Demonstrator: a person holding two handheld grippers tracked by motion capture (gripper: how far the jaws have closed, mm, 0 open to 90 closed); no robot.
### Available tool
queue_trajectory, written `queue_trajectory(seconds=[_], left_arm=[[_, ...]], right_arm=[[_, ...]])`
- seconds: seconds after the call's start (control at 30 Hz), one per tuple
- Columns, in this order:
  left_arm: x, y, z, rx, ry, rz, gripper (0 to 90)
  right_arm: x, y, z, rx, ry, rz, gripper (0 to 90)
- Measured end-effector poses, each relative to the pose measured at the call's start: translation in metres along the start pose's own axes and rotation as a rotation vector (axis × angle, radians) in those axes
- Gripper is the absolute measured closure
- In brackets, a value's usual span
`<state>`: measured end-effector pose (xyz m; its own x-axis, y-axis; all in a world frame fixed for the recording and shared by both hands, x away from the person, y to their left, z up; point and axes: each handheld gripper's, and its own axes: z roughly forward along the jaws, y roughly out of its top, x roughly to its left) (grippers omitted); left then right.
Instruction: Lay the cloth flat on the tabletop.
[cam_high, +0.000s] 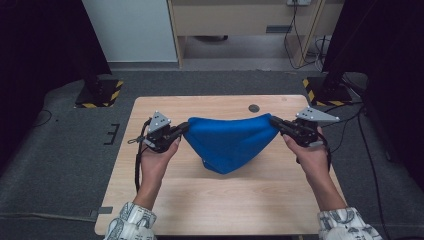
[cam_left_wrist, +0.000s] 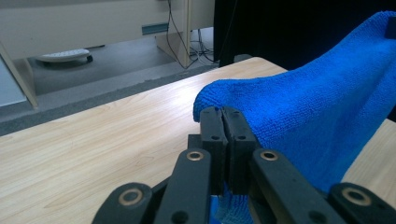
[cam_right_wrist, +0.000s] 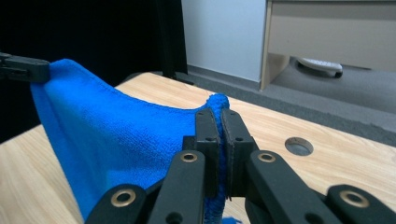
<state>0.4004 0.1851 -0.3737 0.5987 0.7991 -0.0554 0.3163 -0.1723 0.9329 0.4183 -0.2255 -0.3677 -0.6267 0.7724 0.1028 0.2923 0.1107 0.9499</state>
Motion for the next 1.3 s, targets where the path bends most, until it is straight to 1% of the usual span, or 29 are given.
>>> queue_trajectory(seconds=[0.1,0.13,0.2,0.27,0.37,0.5,0.53,0.63,0.67,0.7,0.73,0.8,0.83,0.87,0.9,0.93,1.03,1.13,1.23,1.3], left_arm=[[-0.004,0.004,-0.01,-0.022,-0.008,0.008,87.8],[-0.006,0.005,-0.014,-0.028,-0.009,0.015,87.8],[-0.011,0.006,-0.021,-0.037,-0.012,0.026,87.8],[-0.016,0.006,-0.029,-0.04,-0.008,0.049,87.8],[-0.025,0.008,-0.041,-0.054,-0.007,0.071,87.8],[-0.038,0.011,-0.059,-0.073,-0.021,0.093,87.8],[-0.042,0.013,-0.064,-0.076,-0.026,0.109,87.8],[-0.048,0.016,-0.072,-0.076,-0.051,0.11,87.8],[-0.048,0.018,-0.071,-0.064,-0.043,0.124,87.8],[-0.047,0.019,-0.068,-0.055,-0.035,0.135,87.8],[-0.042,0.018,-0.061,-0.038,-0.039,0.113,87.8],[-0.032,0.016,-0.048,-0.018,-0.029,0.09,87.7],[-0.025,0.013,-0.039,-0.005,-0.023,0.073,87.8],[-0.021,0.011,-0.033,0.001,-0.025,0.055,87.8],[-0.014,0.007,-0.022,0.009,-0.022,0.039,87.7],[-0.009,0.004,-0.013,0.025,-0.012,0.041,87.7],[0.001,-0.006,0.01,0.046,0.008,0.033,87.7],[0.009,-0.014,0.03,0.075,0.017,0.016,87.6],[0.015,-0.022,0.046,0.097,0.023,0.0,87.7],[0.016,-0.026,0.054,0.11,0.03,-0.001,87.6]], right_arm=[[0.005,0.004,-0.009,-0.028,0.008,-0.004,87.2],[0.009,0.005,-0.016,-0.051,0.008,-0.011,87.2],[0.01,0.005,-0.019,-0.059,0.013,-0.011,87.1],[0.016,0.003,-0.028,-0.076,0.019,-0.015,87.2],[0.024,0.001,-0.039,-0.092,0.028,-0.031,87.2],[0.033,0.002,-0.054,-0.113,0.04,-0.047,87.2],[0.034,0.003,-0.058,-0.121,0.042,-0.052,87.2],[0.038,0.005,-0.069,-0.137,0.046,-0.048,87.1],[0.038,0.005,-0.07,-0.136,0.043,-0.05,87.0],[0.038,0.005,-0.07,-0.13,0.039,-0.056,86.8],[0.037,0.004,-0.068,-0.121,0.033,-0.053,86.8],[0.034,0.002,-0.059,-0.095,0.022,-0.045,86.6],[0.027,-0.002,-0.045,-0.071,0.007,-0.04,86.4],[0.027,-0.002,-0.045,-0.071,0.007,-0.04,86.4],[0.025,-0.004,-0.039,-0.06,0.001,-0.035,86.4],[0.02,-0.008,-0.028,-0.033,-0.013,-0.034,86.4],[0.006,-0.018,-0.001,0.014,-0.033,-0.028,86.5],[-0.008,-0.029,0.025,0.052,-0.049,-0.016,86.6],[-0.021,-0.041,0.044,0.085,-0.068,-0.004,86.6],[-0.028,-0.048,0.052,0.104,-0.078,0.002,86.6]])
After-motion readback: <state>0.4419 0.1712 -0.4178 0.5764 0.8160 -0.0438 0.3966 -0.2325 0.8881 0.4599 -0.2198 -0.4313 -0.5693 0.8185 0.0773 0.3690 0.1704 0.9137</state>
